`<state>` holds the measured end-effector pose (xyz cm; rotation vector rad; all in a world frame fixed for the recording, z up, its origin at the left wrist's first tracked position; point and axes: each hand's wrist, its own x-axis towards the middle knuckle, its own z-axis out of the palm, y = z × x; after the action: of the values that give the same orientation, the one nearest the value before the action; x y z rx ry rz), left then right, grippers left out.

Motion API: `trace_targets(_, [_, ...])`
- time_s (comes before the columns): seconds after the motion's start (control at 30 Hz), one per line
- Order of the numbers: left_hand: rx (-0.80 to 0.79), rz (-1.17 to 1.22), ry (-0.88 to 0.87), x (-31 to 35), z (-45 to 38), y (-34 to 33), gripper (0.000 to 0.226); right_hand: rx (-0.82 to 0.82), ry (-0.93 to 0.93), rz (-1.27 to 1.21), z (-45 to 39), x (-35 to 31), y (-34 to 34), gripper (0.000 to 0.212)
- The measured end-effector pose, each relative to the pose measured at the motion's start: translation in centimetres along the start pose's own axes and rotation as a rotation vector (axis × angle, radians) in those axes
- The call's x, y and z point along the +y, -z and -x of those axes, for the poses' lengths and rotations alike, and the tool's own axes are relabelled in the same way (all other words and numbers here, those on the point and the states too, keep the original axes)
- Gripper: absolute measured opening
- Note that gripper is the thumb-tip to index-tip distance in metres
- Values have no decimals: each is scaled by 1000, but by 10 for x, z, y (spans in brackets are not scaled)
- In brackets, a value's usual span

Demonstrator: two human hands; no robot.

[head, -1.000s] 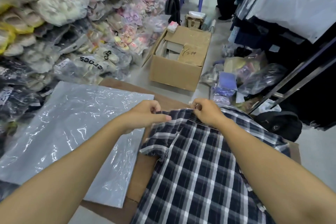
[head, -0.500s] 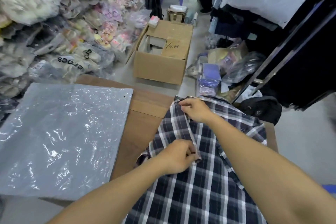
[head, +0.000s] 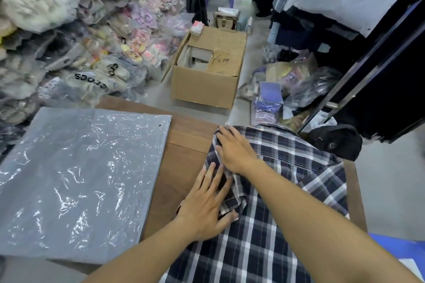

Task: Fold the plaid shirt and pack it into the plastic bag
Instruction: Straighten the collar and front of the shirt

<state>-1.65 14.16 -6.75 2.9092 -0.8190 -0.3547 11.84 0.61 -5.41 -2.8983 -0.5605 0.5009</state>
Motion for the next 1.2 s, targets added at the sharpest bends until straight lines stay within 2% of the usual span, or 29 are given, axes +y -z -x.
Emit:
trace_targets(0.2, [23,37,-7,-1,-1,-3,86,-65,71,48,15,25,2,67])
trace_targets(0.3, [-7,46,-15,-2,-3,-2,88,-83,124,213,28,48,6,87])
trace_targets(0.4, [-34,30,-23,-3,-4,0,88,-108,102,318,43,69,5,101])
trace_targets(0.47, [-60,28,-26,-2,-4,0,88,-26,93,299,48,66,5,97])
trace_targets(0.57, [-56,21,-26,-2,-5,-1,90,138,178,200,56,42,-2,74])
trace_targets(0.63, [-27,9,-18,-2,-5,-4,94,127,238,168,66,32,-16,66])
trace_targets(0.9, [-27,5,-30,-4,-6,-9,98,52,223,128,74,37,-32,69])
trace_targets(1.07, [-68,48,-12,-4,-11,-1,102,116,145,268,81,53,-33,69])
trace_targets(1.13, [-91,66,-33,-5,-7,4,99,178,111,255,89,54,-26,71])
trace_targets(1.2, [-55,70,-83,-7,-1,12,94,230,164,214,98,52,-14,73])
